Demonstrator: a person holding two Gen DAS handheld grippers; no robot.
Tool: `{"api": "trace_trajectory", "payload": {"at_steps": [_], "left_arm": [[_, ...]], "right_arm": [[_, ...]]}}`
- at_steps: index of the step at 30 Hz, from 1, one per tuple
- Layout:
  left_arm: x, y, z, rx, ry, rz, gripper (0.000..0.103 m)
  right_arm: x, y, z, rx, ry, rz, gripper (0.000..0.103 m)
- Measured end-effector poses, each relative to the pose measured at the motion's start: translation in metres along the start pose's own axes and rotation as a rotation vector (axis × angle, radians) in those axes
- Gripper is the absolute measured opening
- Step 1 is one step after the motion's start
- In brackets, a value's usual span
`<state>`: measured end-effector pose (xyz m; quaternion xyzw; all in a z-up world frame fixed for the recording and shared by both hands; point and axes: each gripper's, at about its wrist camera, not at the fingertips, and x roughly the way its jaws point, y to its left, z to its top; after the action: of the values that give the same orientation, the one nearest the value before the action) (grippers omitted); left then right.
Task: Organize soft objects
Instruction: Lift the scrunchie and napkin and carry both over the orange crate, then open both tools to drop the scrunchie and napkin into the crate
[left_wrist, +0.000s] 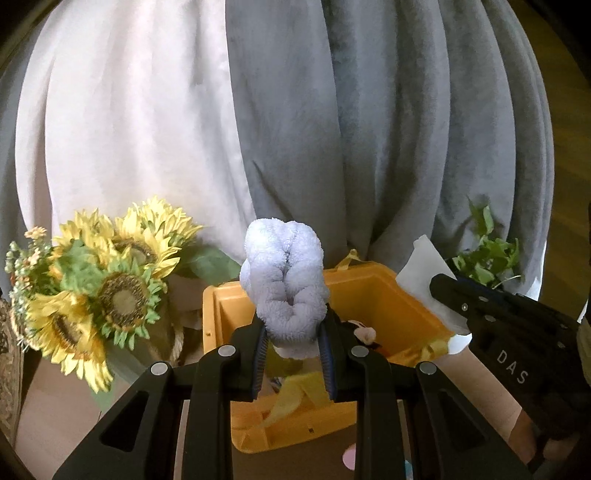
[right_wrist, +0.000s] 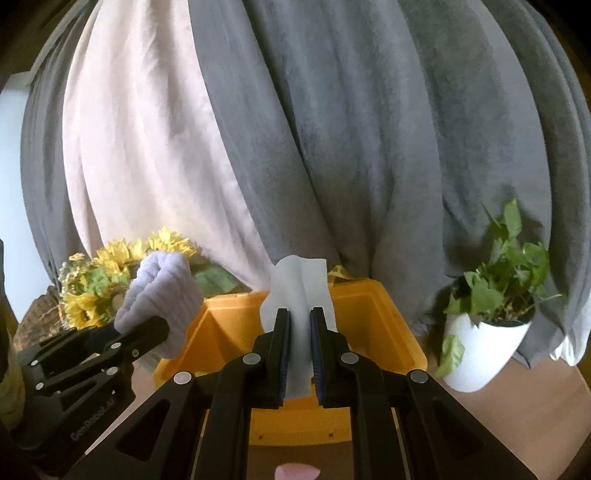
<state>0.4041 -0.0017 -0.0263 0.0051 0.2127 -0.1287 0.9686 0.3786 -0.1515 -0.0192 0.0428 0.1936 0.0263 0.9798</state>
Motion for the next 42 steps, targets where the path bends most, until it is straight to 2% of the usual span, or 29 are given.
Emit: {"api": "trace_trajectory", "payload": {"at_steps": [20,22,25,26,27,28,30,42], "left_arm": [[0.079,0.004,-0.015,0.021,0.110,-0.007,0.028],[0.086,0.002,-0.016,0.028,0.115,-0.004,0.030],[0.090,0.000,-0.017,0.031,0.121,-0.002,0.041],[0.090,0.000,-0.017,0.031,0.118,0.004,0.047],[0.088,0.000,-0.017,0.032,0.112,0.012,0.048],[0.088,0.000,-0.017,0.033,0.107,0.017,0.049],[0.085,0.001,-0.017,0.035,0.102,0.022,0.052],[0.043,-0.004,-0.013,0.026,0.053,0.011,0.053]], "right_arm": [[0.092,-0.019,-0.012,0.006,0.116,0.012,0.012],[0.098,-0.022,-0.013,0.011,0.129,0.014,0.012],[0.106,-0.024,-0.014,0.007,0.147,0.017,0.013],[0.109,-0.025,-0.014,0.004,0.155,0.020,0.014],[0.112,-0.025,-0.015,0.001,0.164,0.017,0.022],[0.113,-0.026,-0.015,0.002,0.172,0.010,0.038],[0.113,-0.031,-0.016,0.025,0.171,-0.011,0.056],[0.073,-0.034,-0.009,0.032,0.112,-0.063,0.056]]}}
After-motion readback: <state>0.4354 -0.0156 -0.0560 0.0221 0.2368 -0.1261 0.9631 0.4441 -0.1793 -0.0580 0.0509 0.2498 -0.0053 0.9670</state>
